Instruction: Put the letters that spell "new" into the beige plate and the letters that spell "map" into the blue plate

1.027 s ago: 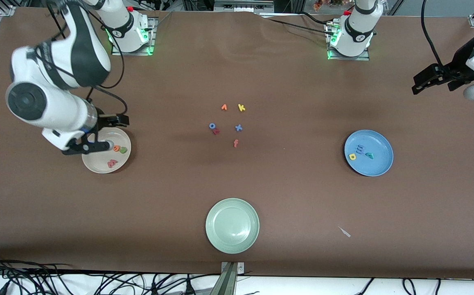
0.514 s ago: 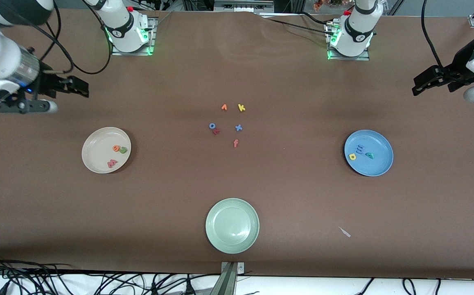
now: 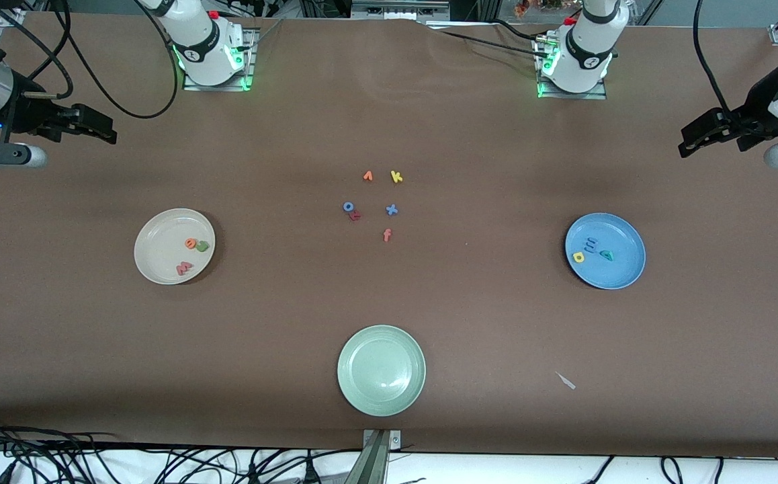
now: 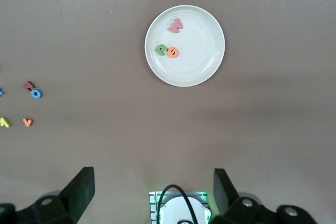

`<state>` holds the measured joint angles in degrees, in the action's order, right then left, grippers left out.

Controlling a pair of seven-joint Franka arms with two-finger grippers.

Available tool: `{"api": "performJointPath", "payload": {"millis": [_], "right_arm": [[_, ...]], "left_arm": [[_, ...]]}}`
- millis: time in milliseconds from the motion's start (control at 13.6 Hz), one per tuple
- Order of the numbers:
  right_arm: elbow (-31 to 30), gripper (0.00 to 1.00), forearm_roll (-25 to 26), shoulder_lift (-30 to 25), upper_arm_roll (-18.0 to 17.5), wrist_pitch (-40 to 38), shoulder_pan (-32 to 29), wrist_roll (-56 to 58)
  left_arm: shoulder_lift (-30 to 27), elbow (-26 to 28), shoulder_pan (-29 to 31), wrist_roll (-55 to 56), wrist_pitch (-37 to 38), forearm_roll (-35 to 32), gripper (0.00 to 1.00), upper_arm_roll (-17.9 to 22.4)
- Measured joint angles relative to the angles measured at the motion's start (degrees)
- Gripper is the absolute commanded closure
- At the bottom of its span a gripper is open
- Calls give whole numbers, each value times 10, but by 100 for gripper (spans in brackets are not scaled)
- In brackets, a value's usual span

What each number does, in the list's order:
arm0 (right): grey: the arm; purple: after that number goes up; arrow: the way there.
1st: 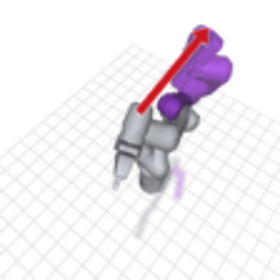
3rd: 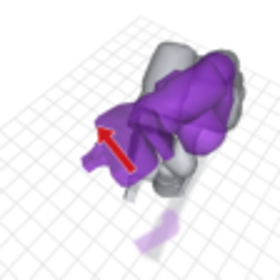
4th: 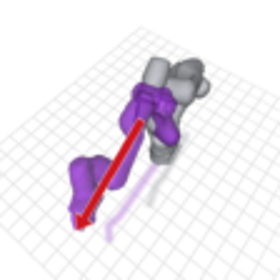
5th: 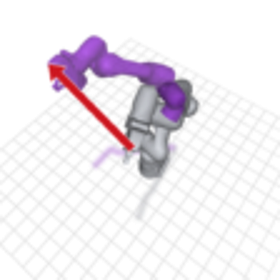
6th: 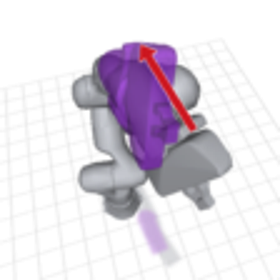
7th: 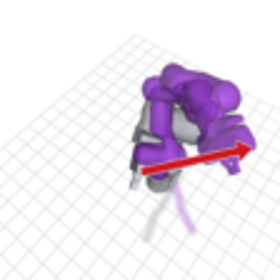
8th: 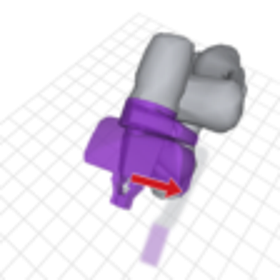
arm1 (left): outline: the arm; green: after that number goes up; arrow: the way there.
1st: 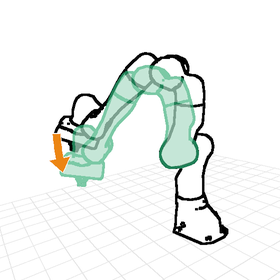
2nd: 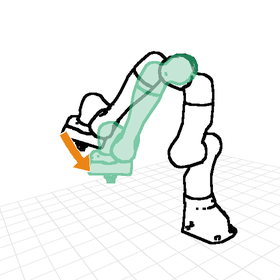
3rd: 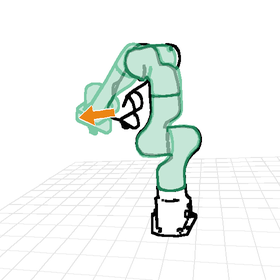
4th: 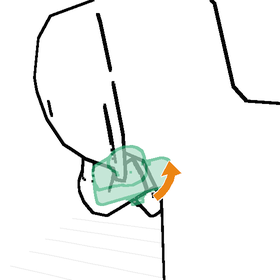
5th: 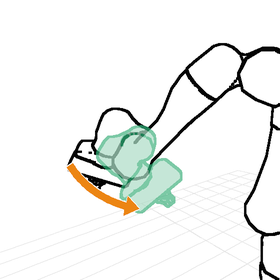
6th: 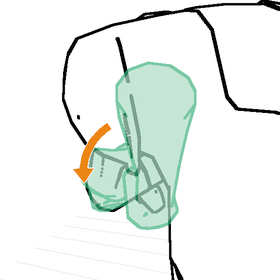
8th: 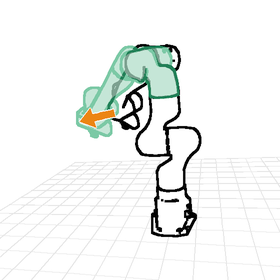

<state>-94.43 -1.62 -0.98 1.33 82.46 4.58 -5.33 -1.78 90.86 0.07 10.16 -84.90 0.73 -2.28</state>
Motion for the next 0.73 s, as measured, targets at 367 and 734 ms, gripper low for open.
{"api": "performJointPath", "payload": {"millis": [367, 734], "right_arm": [[2, 0, 0, 5, 0, 1, 1, 0], [8, 0, 1, 9, -1, 44, 1, 0]], "left_arm": [[0, 0, 1, 0, 0, 0, 0, 2], [0, 0, 3, 0, 0, 0, 0, 4]]}}
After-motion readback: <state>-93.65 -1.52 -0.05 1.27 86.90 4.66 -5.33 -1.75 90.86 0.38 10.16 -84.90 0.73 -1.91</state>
